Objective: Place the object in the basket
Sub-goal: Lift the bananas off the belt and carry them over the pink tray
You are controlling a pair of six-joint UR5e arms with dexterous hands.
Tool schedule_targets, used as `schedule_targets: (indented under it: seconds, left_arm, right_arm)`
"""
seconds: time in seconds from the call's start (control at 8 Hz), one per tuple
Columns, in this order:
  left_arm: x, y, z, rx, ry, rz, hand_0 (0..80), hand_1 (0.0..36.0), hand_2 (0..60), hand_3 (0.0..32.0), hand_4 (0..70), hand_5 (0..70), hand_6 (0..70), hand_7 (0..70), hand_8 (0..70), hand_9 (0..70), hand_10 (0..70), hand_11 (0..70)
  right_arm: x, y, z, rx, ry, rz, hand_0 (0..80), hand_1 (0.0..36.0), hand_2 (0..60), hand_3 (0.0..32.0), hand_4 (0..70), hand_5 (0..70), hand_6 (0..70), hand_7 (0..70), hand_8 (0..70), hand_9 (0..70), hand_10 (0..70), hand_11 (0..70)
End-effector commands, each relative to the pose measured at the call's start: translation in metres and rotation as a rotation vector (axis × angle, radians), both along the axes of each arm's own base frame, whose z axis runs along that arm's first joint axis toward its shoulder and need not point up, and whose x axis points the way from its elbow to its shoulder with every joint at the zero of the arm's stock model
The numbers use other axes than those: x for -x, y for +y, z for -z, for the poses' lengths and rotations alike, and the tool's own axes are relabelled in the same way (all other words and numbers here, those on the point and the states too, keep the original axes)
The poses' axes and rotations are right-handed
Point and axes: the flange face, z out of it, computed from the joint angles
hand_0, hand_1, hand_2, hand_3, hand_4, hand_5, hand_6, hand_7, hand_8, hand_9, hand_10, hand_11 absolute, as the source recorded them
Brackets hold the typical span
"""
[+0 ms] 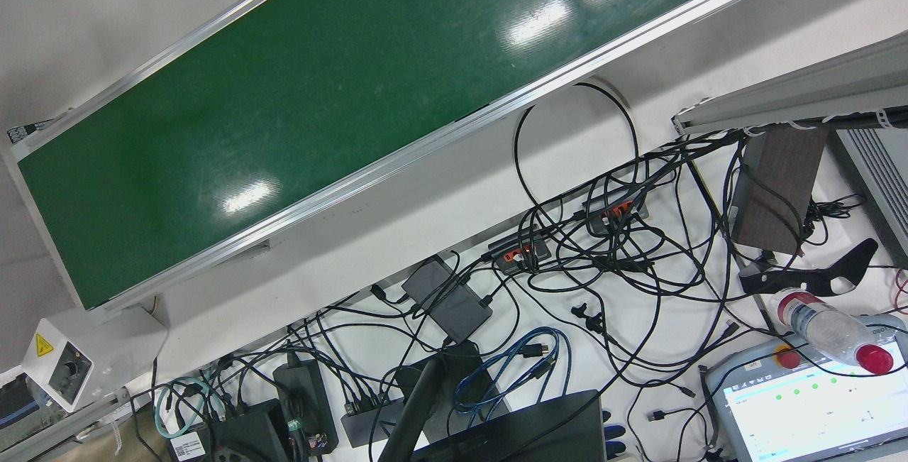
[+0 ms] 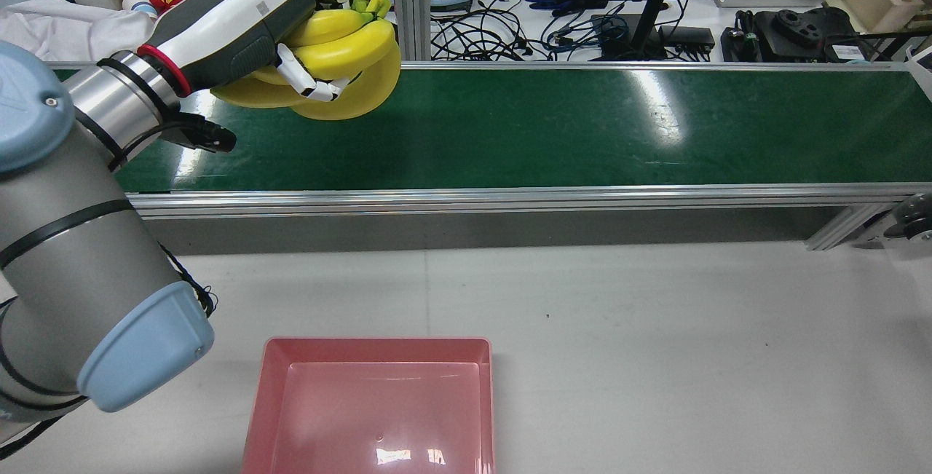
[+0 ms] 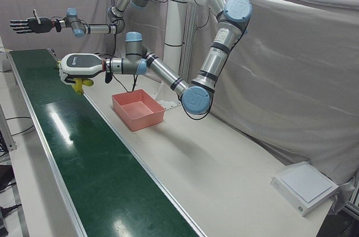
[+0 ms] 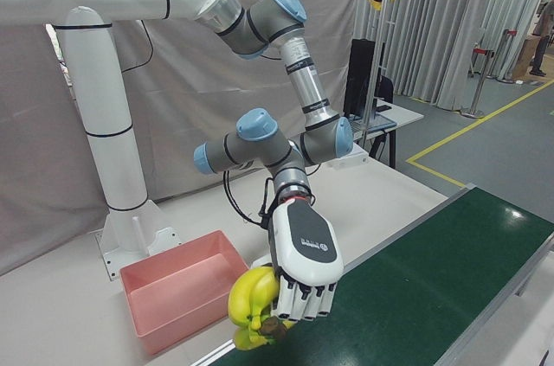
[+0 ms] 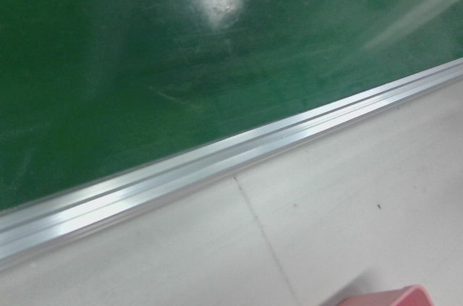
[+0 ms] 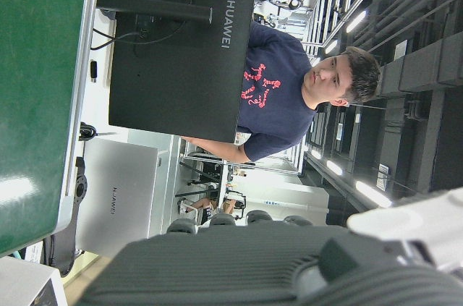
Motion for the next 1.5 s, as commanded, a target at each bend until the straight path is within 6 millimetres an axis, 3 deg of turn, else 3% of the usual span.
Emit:
schedule_targets:
  seconds: [0.0,0.12,0.5,0.62,0.88,1.25,1.38]
  left_arm:
    - [0.004,0.058,0.01,-0.019,0.043,-0.139,48.2,8.7,51.1,0.0,59.5,70.0,70.0,70.0,70.0,70.0,70.0,70.0]
    - [-0.023,0.074,0.009,0.021,0.125,-0.255,48.5,10.6,60.0,0.0,70.0,70.0,70.0,70.0,70.0,70.0,70.0,70.0]
    - [-0.094,0.128,-0.003,0.09,0.239,-0.517,49.5,18.4,60.0,0.0,70.0,70.0,70.0,70.0,70.0,70.0,70.0,70.0]
    - [-0.112,0.146,-0.005,0.096,0.234,-0.563,49.6,17.2,60.0,0.0,70.0,70.0,70.0,70.0,70.0,70.0,70.0,70.0]
    - [-0.145,0.179,-0.049,0.141,0.192,-0.638,50.4,15.4,60.0,0.0,70.0,70.0,70.0,70.0,70.0,70.0,70.0,70.0]
    - [-0.161,0.196,-0.068,0.152,0.176,-0.672,51.7,14.5,60.0,0.0,70.0,70.0,70.0,70.0,70.0,70.0,70.0,70.0]
    - [-0.16,0.197,-0.082,0.165,0.162,-0.672,52.6,12.6,58.9,0.0,70.0,70.0,70.0,70.0,70.0,70.0,70.0,70.0]
  right_arm:
    - [0.0,0.0,0.0,0.0,0.001,0.0,0.0,0.0,0.0,0.0,0.0,0.0,0.0,0.0,0.0,0.0,0.0,0.0]
    - [0.0,0.0,0.0,0.0,0.0,0.0,0.0,0.0,0.0,0.0,0.0,0.0,0.0,0.0,0.0,0.0,0.0,0.0]
    - [0.0,0.0,-0.001,0.001,0.001,0.0,0.0,0.0,0.0,0.0,0.0,0.0,0.0,0.0,0.0,0.0,0.0,0.0]
    - [0.0,0.0,-0.001,0.001,0.001,0.0,0.0,0.0,0.0,0.0,0.0,0.0,0.0,0.0,0.0,0.0,0.0,0.0]
    - [0.0,0.0,-0.001,0.001,0.0,0.0,0.0,0.0,0.0,0.0,0.0,0.0,0.0,0.0,0.0,0.0,0.0,0.0]
    - [0.0,0.0,-0.001,0.001,0.001,0.0,0.0,0.0,0.0,0.0,0.0,0.0,0.0,0.0,0.0,0.0,0.0,0.0]
    - [0.0,0.0,-0.001,0.001,0.001,0.0,0.0,0.0,0.0,0.0,0.0,0.0,0.0,0.0,0.0,0.0,0.0,0.0]
